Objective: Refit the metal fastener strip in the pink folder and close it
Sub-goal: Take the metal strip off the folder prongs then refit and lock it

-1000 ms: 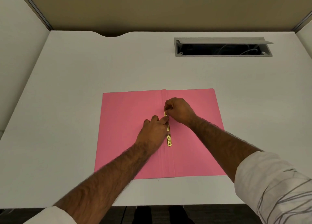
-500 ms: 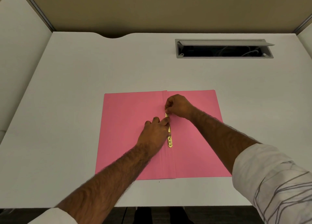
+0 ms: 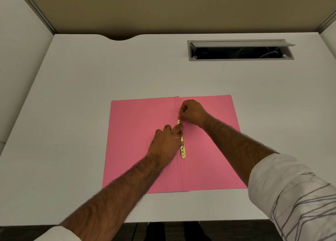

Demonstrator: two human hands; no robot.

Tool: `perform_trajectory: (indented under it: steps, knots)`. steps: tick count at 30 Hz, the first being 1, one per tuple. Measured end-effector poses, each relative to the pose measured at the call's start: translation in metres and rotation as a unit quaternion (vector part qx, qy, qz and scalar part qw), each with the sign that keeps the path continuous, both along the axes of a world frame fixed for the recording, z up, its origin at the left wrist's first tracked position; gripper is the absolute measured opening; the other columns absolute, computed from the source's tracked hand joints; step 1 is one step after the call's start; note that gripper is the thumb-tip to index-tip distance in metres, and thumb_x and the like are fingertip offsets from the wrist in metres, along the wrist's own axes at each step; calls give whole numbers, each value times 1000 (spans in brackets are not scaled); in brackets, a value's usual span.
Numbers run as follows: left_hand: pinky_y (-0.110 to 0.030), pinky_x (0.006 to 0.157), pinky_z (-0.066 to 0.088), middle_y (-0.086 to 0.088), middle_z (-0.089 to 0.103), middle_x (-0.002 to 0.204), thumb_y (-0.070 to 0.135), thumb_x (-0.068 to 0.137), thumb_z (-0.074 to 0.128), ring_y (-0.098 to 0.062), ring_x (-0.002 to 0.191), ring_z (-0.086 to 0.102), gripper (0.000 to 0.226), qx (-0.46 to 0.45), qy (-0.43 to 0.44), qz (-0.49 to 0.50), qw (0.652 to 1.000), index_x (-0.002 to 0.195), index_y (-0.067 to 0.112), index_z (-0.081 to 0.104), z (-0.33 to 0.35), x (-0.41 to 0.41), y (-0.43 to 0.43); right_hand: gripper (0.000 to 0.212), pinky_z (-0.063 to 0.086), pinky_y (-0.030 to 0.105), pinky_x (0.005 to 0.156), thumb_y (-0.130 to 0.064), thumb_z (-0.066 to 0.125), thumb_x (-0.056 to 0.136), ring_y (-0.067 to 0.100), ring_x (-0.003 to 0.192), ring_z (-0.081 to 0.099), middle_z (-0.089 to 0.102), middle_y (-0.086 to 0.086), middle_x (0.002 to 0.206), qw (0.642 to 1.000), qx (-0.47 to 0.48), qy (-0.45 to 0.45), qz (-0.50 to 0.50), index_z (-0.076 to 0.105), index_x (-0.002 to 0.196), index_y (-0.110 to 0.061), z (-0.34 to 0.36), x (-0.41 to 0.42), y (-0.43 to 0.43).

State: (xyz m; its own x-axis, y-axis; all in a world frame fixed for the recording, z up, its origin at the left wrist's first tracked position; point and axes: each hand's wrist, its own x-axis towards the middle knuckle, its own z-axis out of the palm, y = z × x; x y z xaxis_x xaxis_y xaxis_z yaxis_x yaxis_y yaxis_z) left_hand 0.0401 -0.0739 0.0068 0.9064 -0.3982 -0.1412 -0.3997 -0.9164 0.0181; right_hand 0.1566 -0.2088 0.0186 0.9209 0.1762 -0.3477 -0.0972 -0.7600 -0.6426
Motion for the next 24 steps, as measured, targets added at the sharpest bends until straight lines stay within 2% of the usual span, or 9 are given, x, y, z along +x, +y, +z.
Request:
perform_trajectory:
  steps: [4, 7, 9, 13, 15, 18, 20, 22, 24]
  knots:
    - [-43, 70, 54, -4, 61, 137, 31, 89, 72, -26, 97, 62, 44, -13, -2, 6, 1000, 128, 11, 64, -1, -1, 1, 13, 50, 27, 64, -5, 74, 81, 19, 80, 60, 63, 1, 85, 998, 21, -36, -37, 62, 86, -9, -3, -10, -6]
    - [-43, 71, 53, -4, 55, 147, 32, 91, 70, -27, 102, 62, 41, -17, -5, 3, 1000, 126, 12, 66, -1, 1, 1, 8, 58, 36, 76, -3, 67, 86, 24, 84, 65, 67, 6, 90, 995, 48, -49, -66, 66, 91, -8, 1, -29, -18]
    - [-43, 74, 52, -2, 51, 151, 33, 91, 69, -28, 106, 61, 41, -29, -7, 9, 1000, 127, 14, 65, -1, 2, 2, 9, 58, 37, 80, -3, 65, 88, 24, 85, 66, 69, 7, 92, 994, 48, -52, -79, 68, 95, -7, 2, -51, -25]
    - [-46, 93, 49, -1, 49, 154, 33, 91, 67, -30, 127, 53, 41, -64, -1, 12, 998, 128, 16, 64, -3, 3, 5, 13, 52, 23, 80, -5, 66, 89, 15, 85, 66, 73, 3, 95, 994, 47, -65, -67, 72, 98, -13, 0, -111, -31]
    - [-48, 101, 46, -4, 49, 153, 33, 90, 70, -31, 133, 50, 44, -87, 5, 18, 996, 129, 14, 64, -3, 2, 7, 19, 52, 24, 84, -7, 65, 91, 14, 87, 64, 73, 3, 101, 995, 37, -82, -43, 73, 107, -14, -4, -140, -30]
    - [-46, 95, 46, -4, 56, 147, 35, 85, 74, -30, 124, 56, 43, -78, -13, 10, 997, 122, 14, 68, -1, 3, 9, 28, 54, 28, 81, -7, 65, 91, 13, 87, 62, 71, 2, 102, 991, 41, -124, -23, 71, 117, -16, -8, -164, -27]
    - [-46, 96, 45, -3, 57, 147, 37, 84, 75, -30, 127, 55, 45, -72, -24, 8, 997, 124, 15, 67, -1, 3, 10, 29, 53, 29, 79, -10, 65, 91, 15, 88, 62, 70, 2, 101, 989, 51, -137, -24, 70, 119, -18, -9, -170, -24]
    - [-51, 106, 40, -6, 52, 151, 35, 87, 73, -32, 137, 47, 51, -77, -27, 4, 997, 132, 14, 62, -4, 2, 11, 28, 53, 30, 79, -12, 66, 91, 17, 87, 62, 70, 2, 100, 988, 50, -146, -23, 71, 119, -17, -9, -170, -21]
    - [-53, 116, 28, -9, 43, 157, 32, 91, 69, -32, 146, 35, 55, -79, -14, -4, 997, 140, 13, 54, -6, 1, 9, 26, 52, 32, 76, -12, 68, 90, 18, 84, 61, 71, 4, 96, 985, 40, -168, -11, 72, 115, -15, -9, -170, -19]
